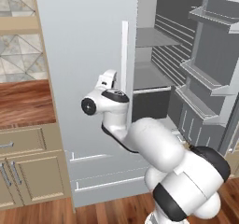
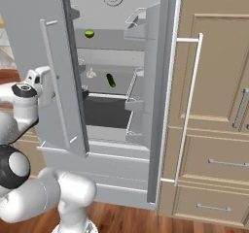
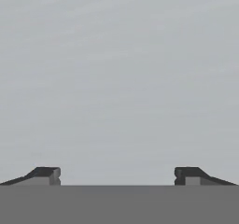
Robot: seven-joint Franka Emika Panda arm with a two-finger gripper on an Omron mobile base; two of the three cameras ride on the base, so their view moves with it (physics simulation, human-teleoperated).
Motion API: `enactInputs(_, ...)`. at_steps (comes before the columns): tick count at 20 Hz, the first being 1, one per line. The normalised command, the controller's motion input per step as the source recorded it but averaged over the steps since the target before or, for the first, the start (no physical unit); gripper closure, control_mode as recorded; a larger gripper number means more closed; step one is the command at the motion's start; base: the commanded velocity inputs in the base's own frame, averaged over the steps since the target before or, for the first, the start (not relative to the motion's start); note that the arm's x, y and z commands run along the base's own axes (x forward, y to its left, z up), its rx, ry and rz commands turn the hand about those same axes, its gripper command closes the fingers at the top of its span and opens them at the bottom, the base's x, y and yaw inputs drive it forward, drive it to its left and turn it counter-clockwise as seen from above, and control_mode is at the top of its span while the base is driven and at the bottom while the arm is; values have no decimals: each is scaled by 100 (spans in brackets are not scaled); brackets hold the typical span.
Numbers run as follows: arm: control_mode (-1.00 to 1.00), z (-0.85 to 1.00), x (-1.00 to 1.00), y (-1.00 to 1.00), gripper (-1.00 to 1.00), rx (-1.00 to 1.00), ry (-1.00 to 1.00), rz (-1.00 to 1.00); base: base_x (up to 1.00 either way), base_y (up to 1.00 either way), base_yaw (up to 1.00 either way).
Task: Place the cucumber in the correct fridge rack based on whether it is a fruit or vegetable. Finally, close the fridge door.
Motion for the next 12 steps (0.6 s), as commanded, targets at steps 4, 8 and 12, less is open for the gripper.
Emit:
enactInputs(4, -100, 0, 54, -21, -100, 5, -1, 0, 0, 0, 0)
enactInputs(8, -100, 0, 61, -11, -100, 5, 0, 0, 0, 0, 0)
enactInputs(12, -100, 0, 54, -15, -100, 5, 0, 1, 0, 0, 0)
